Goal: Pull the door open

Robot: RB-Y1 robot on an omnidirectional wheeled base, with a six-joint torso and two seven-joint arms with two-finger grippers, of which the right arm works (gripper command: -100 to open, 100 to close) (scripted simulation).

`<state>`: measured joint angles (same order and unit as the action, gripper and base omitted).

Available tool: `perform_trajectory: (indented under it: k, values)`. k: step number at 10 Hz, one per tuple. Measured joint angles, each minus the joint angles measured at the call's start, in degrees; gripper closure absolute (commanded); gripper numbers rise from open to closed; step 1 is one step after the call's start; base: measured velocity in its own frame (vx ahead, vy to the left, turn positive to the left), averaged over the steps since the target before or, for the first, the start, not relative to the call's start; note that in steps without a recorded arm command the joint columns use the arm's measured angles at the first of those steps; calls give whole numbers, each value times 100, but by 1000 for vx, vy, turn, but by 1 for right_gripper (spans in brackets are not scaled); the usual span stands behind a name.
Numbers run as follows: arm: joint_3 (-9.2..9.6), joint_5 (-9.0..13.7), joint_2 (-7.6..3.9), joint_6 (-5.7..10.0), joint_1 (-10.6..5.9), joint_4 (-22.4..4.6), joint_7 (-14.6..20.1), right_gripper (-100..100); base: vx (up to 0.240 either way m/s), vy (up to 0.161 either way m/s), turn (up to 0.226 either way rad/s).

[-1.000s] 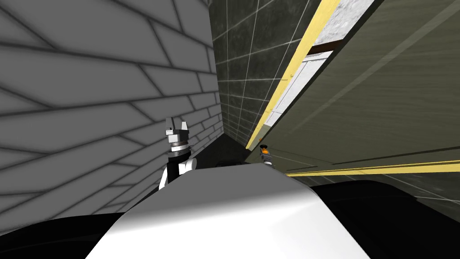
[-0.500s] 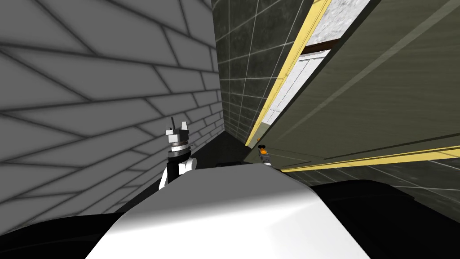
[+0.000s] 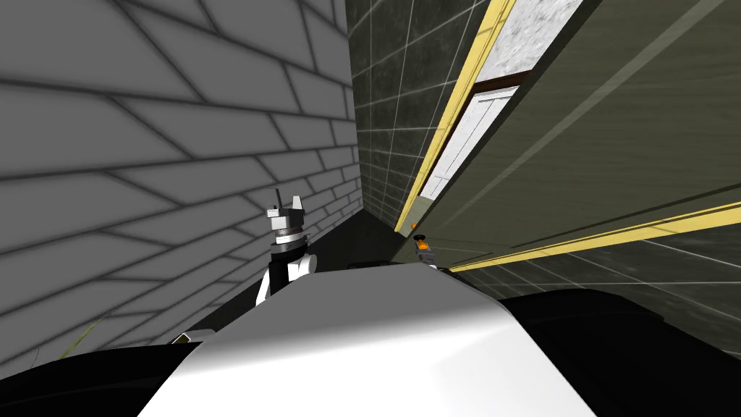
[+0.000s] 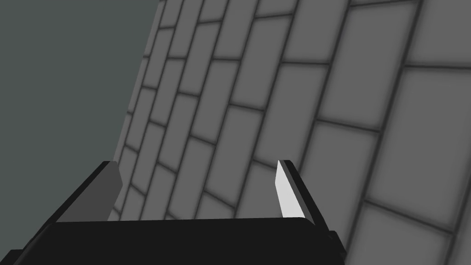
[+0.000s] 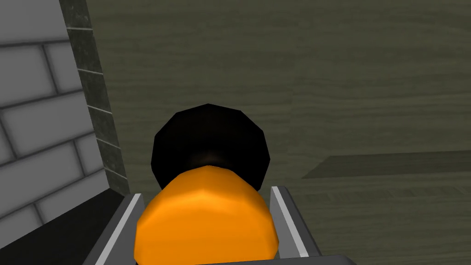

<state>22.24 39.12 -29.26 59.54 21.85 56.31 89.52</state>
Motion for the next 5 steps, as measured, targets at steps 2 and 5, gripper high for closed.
perform_trajectory:
  k: [2, 5]
  values:
    - [52, -42, -46, 104, -13, -71, 91, 100, -204, -47, 112]
    - [190, -138, -132, 286, -23, -208, 267, 100, -243, -41, 171]
